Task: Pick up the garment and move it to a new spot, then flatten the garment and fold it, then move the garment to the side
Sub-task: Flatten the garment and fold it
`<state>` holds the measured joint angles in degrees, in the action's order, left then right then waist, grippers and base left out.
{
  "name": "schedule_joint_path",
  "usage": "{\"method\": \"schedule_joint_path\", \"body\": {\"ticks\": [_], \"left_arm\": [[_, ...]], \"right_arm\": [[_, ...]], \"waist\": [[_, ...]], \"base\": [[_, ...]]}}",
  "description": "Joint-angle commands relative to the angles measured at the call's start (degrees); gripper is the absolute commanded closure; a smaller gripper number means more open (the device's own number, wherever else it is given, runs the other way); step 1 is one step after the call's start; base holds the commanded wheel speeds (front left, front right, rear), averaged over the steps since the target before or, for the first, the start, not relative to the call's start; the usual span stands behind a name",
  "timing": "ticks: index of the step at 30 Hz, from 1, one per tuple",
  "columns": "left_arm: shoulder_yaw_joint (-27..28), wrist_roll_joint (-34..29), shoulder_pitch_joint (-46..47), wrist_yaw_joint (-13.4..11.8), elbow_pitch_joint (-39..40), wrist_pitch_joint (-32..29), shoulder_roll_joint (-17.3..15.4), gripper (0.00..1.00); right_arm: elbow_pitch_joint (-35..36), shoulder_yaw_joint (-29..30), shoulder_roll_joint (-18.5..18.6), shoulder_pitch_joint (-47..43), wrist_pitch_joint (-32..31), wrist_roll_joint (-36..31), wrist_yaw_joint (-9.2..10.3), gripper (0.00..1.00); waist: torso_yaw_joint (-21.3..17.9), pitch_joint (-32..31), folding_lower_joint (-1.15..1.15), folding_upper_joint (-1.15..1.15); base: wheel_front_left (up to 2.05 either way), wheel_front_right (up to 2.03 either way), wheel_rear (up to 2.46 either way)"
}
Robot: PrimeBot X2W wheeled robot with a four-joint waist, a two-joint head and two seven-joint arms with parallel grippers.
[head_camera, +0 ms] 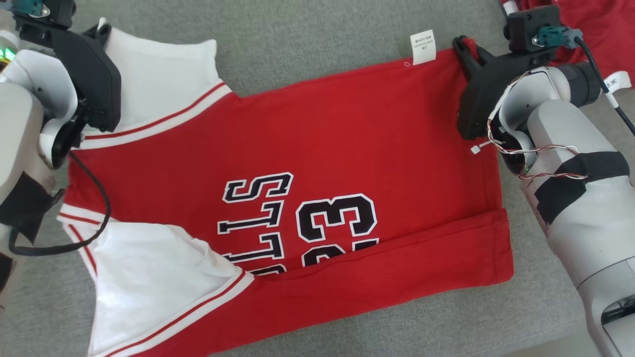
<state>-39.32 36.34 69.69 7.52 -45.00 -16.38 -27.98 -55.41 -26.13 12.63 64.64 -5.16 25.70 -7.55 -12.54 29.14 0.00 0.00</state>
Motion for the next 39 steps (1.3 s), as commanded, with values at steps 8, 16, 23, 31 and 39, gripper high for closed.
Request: {"method": "schedule_joint_path", "body": {"ticks": [8, 16, 23, 31, 39], "left_arm": [[-0.4, 2.8, -2.2, -0.1, 2.9, 8.0, 1.1, 1.00], [1.0, 5.0, -10.2, -1.5, 10.5, 14.4, 1.0, 1.00], [2.6, 6.7, -20.5, -6.2, 23.9, 18.2, -1.2, 1.00], [3.5, 8.0, -32.9, -12.1, 37.7, 21.4, -3.7, 1.00], [4.1, 8.8, -43.2, -16.7, 44.9, 24.8, -4.2, 1.00]], "right_arm": [[-1.0, -1.1, 2.5, -2.8, 6.5, 1.3, 0.14, 1.00], [-0.6, -1.5, 4.8, -8.3, 13.6, 3.7, 0.13, 1.00], [0.2, -2.3, 5.9, -12.8, 17.8, 5.4, 0.14, 1.00], [2.5, -0.8, 7.6, -18.0, 20.2, 6.7, 0.13, 1.00], [10.9, 5.1, 8.7, -25.0, 20.4, 5.8, 0.13, 1.00]], "waist": [[3.0, -4.3, 0.00, 0.00], [5.8, -8.2, 0.00, 0.00], [7.1, -9.8, 0.00, 0.00], [8.6, -10.9, 0.00, 0.00], [9.5, -11.9, 0.00, 0.00]], "base": [[0.00, 0.00, 0.00], [0.00, 0.00, 0.00], [0.00, 0.00, 0.00], [0.00, 0.00, 0.00], [0.00, 0.00, 0.00]]}}
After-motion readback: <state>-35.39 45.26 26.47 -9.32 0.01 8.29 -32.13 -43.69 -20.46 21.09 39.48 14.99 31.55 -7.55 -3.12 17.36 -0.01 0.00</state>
